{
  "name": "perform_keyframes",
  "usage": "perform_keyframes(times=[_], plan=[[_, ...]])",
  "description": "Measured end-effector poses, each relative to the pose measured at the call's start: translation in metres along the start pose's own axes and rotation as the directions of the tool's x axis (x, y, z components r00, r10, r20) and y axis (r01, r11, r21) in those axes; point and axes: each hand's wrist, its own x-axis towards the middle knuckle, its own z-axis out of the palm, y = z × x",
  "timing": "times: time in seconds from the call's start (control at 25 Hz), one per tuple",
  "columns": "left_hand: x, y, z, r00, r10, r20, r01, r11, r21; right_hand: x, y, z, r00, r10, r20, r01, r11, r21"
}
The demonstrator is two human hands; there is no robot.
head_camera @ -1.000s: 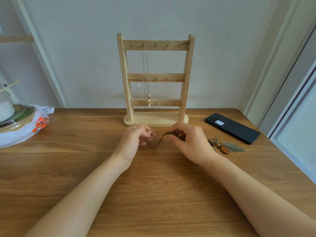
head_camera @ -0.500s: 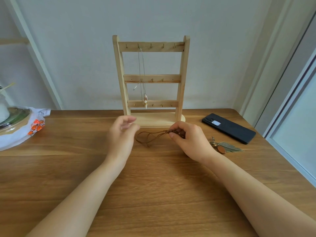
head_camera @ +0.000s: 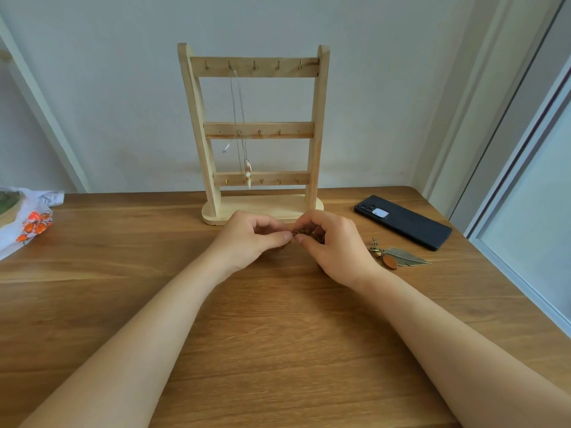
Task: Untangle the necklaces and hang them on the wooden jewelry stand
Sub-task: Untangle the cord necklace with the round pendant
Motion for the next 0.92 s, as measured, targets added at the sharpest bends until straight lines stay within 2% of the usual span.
perform_keyframes(times=[0.12, 0.32, 0.36, 0.48, 0.56, 0.64, 0.72, 0.76, 0.84, 0.92], plan=[[-0.004, -0.009, 0.004, 1.0, 0.008, -0.026, -0.007, 0.999, 0.043, 0.001, 0.002, 0.001, 1.0, -0.023, 0.005, 0.023, 1.0, -0.018], [-0.01, -0.007, 0.008, 0.981, -0.012, -0.193, -0.009, 0.994, -0.105, -0.002, 0.003, 0.001, 1.0, 0.008, 0.012, -0.007, 1.0, -0.007], [-0.011, -0.004, 0.008, 0.981, -0.035, -0.189, 0.011, 0.992, -0.127, -0.001, 0.003, 0.002, 1.0, 0.014, 0.017, -0.014, 1.0, 0.01], [-0.015, 0.005, 0.007, 0.998, -0.045, 0.037, 0.05, 0.985, -0.164, 0.0, 0.001, 0.003, 0.999, 0.033, 0.021, -0.034, 0.998, 0.046], [-0.018, 0.007, 0.004, 0.997, -0.02, 0.072, 0.038, 0.967, -0.252, 0.001, 0.004, 0.002, 0.997, 0.071, 0.002, -0.071, 0.995, 0.076], [-0.017, 0.006, 0.0, 0.992, -0.074, -0.102, 0.02, 0.893, -0.449, 0.003, 0.009, -0.001, 0.993, 0.119, -0.025, -0.116, 0.988, 0.099], [-0.014, 0.003, -0.01, 0.917, -0.256, -0.306, -0.008, 0.754, -0.656, 0.005, 0.013, -0.006, 0.988, 0.149, -0.044, -0.145, 0.984, 0.1], [-0.012, 0.001, -0.016, 0.864, -0.348, -0.365, -0.019, 0.701, -0.713, 0.005, 0.013, -0.008, 0.986, 0.158, -0.047, -0.153, 0.983, 0.103], [-0.009, -0.003, -0.021, 0.773, -0.469, -0.427, 0.044, 0.712, -0.701, 0.005, 0.011, -0.01, 0.985, 0.166, -0.044, -0.16, 0.979, 0.123], [-0.007, -0.005, -0.021, 0.727, -0.492, -0.479, 0.094, 0.763, -0.64, 0.004, 0.007, -0.009, 0.988, 0.148, -0.046, -0.141, 0.982, 0.125]])
